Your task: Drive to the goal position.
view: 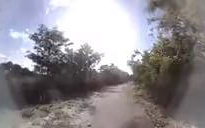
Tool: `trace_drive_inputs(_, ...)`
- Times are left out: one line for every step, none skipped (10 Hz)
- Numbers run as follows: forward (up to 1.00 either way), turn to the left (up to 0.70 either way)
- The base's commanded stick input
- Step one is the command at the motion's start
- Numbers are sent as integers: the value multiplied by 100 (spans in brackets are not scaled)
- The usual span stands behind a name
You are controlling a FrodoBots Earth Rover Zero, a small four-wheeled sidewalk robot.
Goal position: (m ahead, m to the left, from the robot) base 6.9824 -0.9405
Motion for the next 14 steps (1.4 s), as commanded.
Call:
trace_drive_inputs(70,0)
trace_drive_inputs(70,0)
trace_drive_inputs(70,0)
trace_drive_inputs(70,0)
trace_drive_inputs(70,0)
trace_drive_inputs(70,0)
trace_drive_inputs(70,0)
trace_drive_inputs(70,0)
trace_drive_inputs(70,0)
trace_drive_inputs(70,0)
trace_drive_inputs(70,0)
trace_drive_inputs(70,0)
trace_drive_inputs(70,0)
trace_drive_inputs(70,0)
